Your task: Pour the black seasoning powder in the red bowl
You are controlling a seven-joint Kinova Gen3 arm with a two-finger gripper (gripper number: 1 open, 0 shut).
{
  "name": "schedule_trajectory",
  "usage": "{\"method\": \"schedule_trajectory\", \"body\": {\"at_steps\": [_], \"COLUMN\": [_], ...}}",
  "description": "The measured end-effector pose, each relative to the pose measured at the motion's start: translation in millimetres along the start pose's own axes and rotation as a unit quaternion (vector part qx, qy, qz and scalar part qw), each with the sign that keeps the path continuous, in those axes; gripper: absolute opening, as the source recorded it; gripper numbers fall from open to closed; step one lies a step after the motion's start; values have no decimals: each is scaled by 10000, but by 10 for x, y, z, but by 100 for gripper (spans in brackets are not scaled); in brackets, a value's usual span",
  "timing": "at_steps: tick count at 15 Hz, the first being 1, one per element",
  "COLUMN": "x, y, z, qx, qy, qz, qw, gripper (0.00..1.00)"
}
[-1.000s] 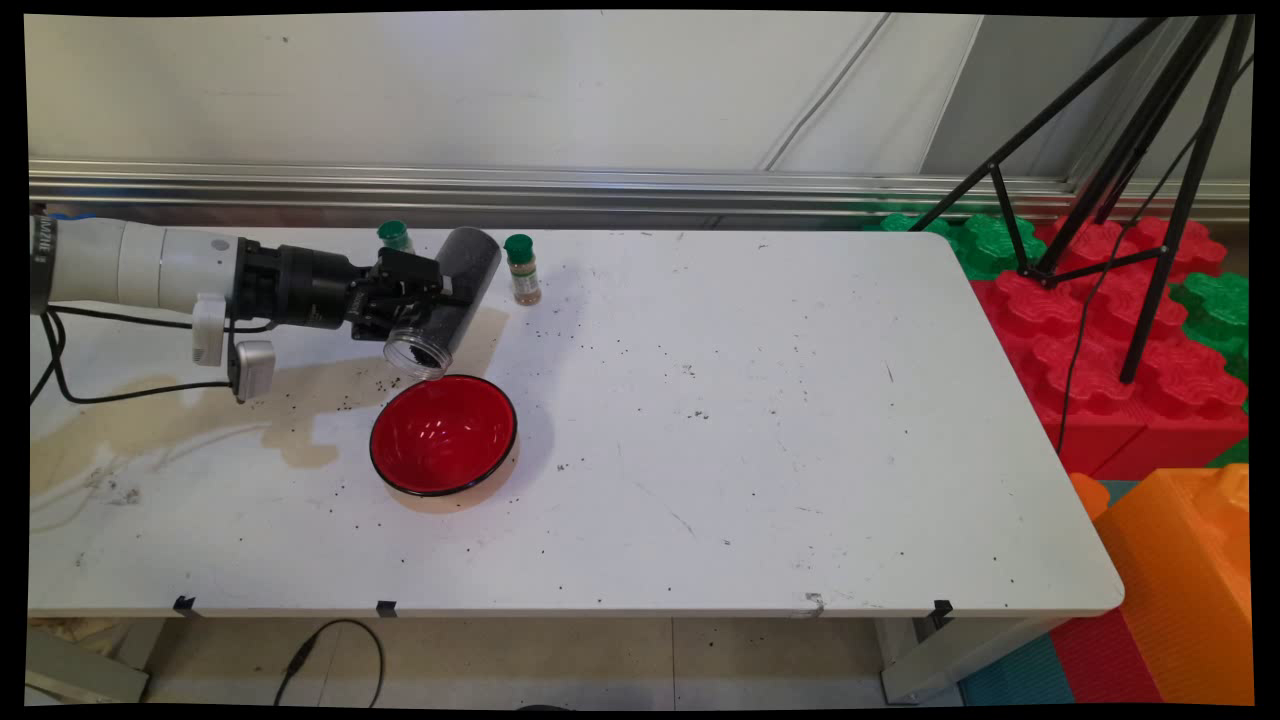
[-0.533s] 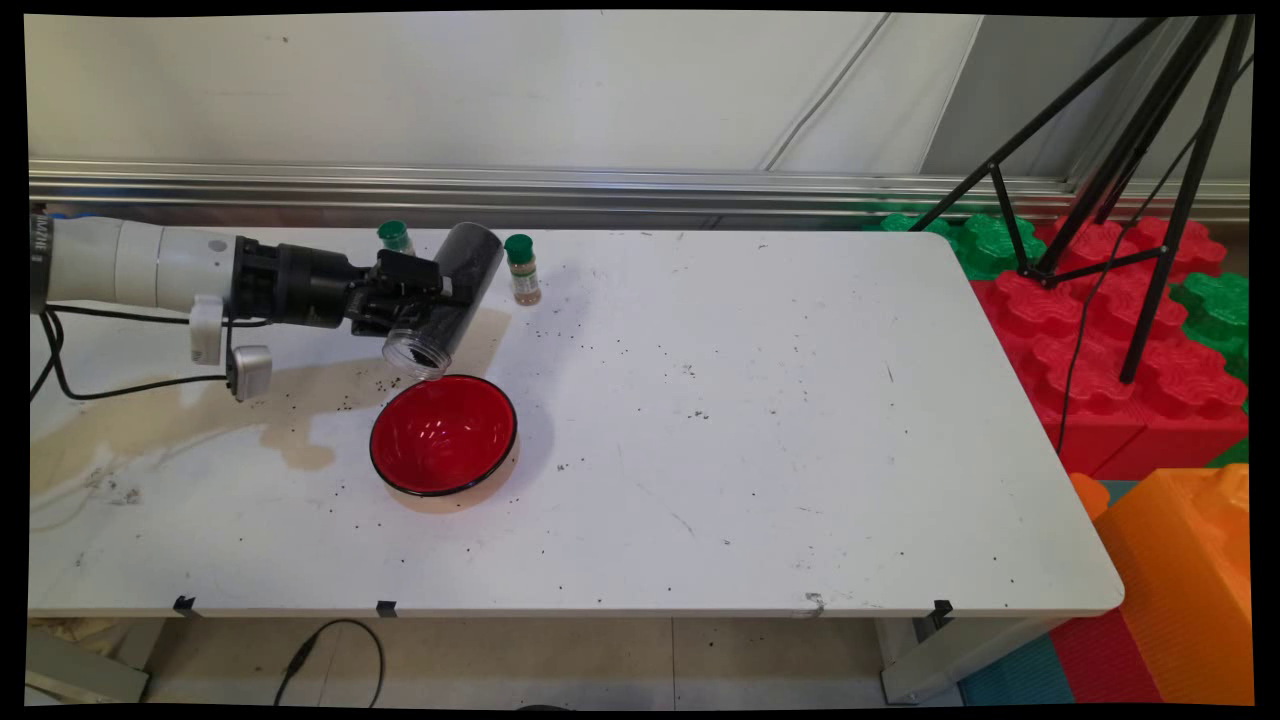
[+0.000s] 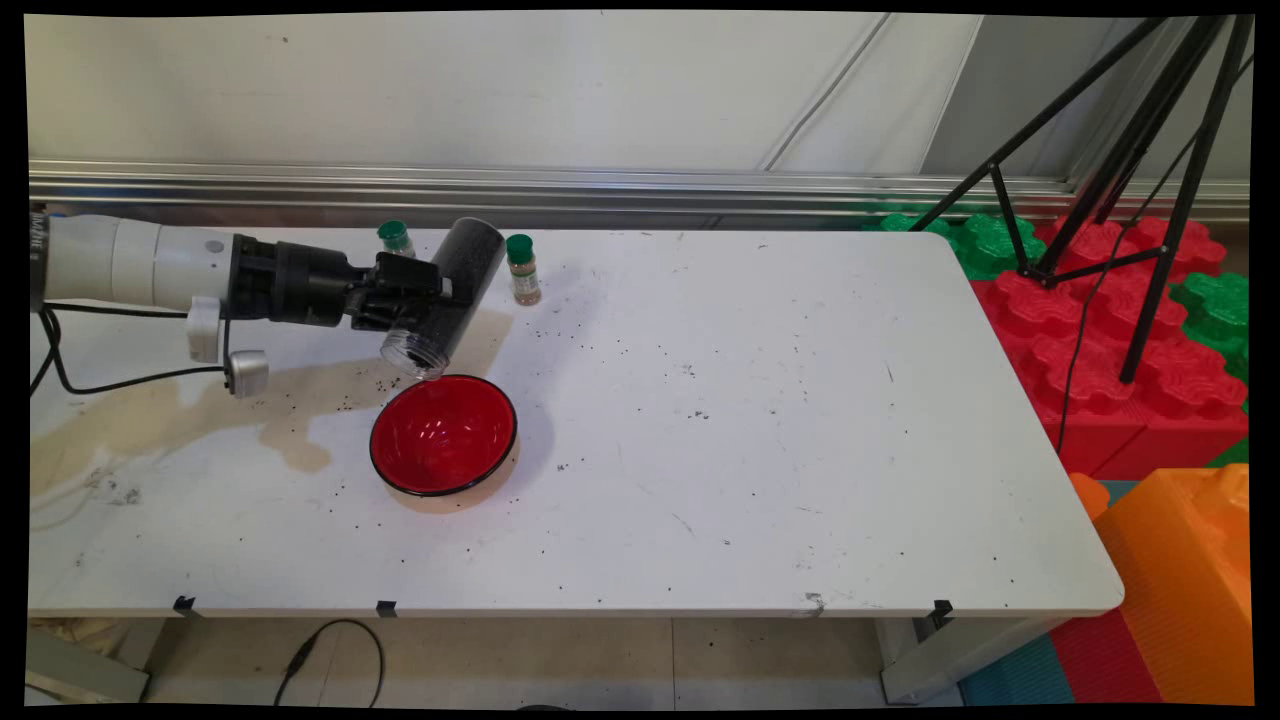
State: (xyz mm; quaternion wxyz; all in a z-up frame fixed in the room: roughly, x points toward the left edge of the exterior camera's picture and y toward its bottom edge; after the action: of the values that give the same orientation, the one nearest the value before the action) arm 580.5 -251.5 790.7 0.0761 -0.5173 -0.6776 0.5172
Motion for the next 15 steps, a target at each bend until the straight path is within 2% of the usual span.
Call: {"method": "schedule_trajectory", "body": {"at_steps": [15], "x": [13], "y": [-52], "z": [-20], "qx": [88], "qy": [-2], "qz": [493], "qw": [9987], "gripper": [0]}}
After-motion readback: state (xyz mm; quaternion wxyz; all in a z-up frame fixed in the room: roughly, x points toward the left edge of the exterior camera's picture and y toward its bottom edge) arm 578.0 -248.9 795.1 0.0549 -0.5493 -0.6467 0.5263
